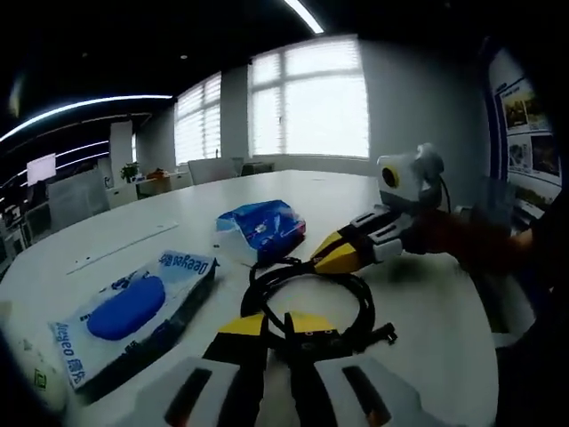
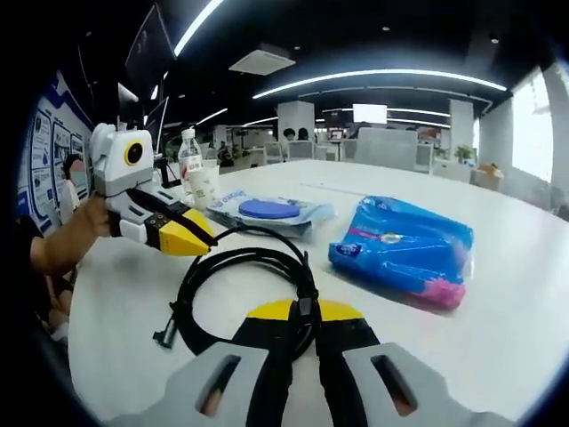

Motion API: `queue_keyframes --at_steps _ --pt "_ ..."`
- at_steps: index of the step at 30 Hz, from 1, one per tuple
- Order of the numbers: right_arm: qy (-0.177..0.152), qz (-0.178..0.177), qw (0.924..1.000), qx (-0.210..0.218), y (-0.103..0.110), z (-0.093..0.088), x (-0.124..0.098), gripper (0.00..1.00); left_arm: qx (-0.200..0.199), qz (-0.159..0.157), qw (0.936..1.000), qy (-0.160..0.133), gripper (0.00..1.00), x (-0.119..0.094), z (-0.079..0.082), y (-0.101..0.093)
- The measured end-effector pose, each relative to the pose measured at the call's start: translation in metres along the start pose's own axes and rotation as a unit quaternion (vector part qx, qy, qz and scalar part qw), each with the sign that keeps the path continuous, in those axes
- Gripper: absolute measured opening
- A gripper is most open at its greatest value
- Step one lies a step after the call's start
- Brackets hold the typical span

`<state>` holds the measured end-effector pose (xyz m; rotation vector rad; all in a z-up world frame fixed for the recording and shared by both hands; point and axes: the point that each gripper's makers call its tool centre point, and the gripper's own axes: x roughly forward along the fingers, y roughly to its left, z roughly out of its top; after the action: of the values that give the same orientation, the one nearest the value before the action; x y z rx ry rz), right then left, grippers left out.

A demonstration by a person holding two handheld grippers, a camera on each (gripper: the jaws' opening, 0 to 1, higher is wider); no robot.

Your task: Arrange the tabletop items into an orderly group along one side of the table until the central work area is clear of visible clutter.

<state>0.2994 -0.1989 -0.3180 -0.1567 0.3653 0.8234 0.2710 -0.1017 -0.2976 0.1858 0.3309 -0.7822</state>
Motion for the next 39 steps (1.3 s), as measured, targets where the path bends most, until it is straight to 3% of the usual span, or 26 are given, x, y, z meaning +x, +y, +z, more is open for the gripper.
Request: queue_keyframes --at_steps 4,9,14,20,25,28,29,31,35,39 --pt "0.001 -0.002 1.0 -0.007 0.003 0.0 0.001 0.07 0.006 0.001 1.0 0.007 0.06 -0.001 -0.004 0.0" --pt "-0.033 -0.015 0.9988 -0.032 0.003 0.012 -0.009 0.12 0.025 0.001 0.9996 0.013 0.09 -0.009 -0.007 -0.002" --pt "-0.05 -0.007 0.9978 -0.044 0.007 0.025 -0.018 0.22 0.014 -0.011 0.9997 -0.017 0.16 -0.017 0.001 -0.007" --pt "-0.04 -0.003 0.9966 -0.072 0.01 0.028 -0.017 0.34 0.013 -0.012 0.9995 -0.025 0.35 -0.021 0.003 -0.002" --pt "-0.026 -0.01 0.9959 -0.086 0.012 0.024 -0.016 0.55 0.006 -0.015 0.9994 -0.03 0.45 -0.021 0.003 -0.002" --pt "-0.015 -0.009 0.9962 -0.086 0.014 0.019 -0.015 0.73 0.003 -0.01 0.9995 -0.03 0.55 -0.021 0.002 -0.003" --pt "-0.01 -0.008 0.9962 -0.086 0.015 0.017 -0.014 0.83 0.006 -0.009 0.9994 -0.032 0.59 -0.021 0.003 -0.003" --pt "-0.001 -0.011 0.9961 -0.088 0.017 0.013 -0.013 0.93 0.005 -0.001 0.9996 -0.027 0.71 -0.02 0.001 -0.001" --pt "-0.001 -0.018 0.9959 -0.089 0.015 0.013 -0.014 1.0 0.006 0.013 0.9997 -0.021 1.0 -0.02 -0.001 0.001" --pt "0.005 -0.011 0.9969 -0.078 0.017 0.011 -0.015 1.0 0.008 0.02 0.9997 -0.012 1.0 -0.022 -0.006 0.005"
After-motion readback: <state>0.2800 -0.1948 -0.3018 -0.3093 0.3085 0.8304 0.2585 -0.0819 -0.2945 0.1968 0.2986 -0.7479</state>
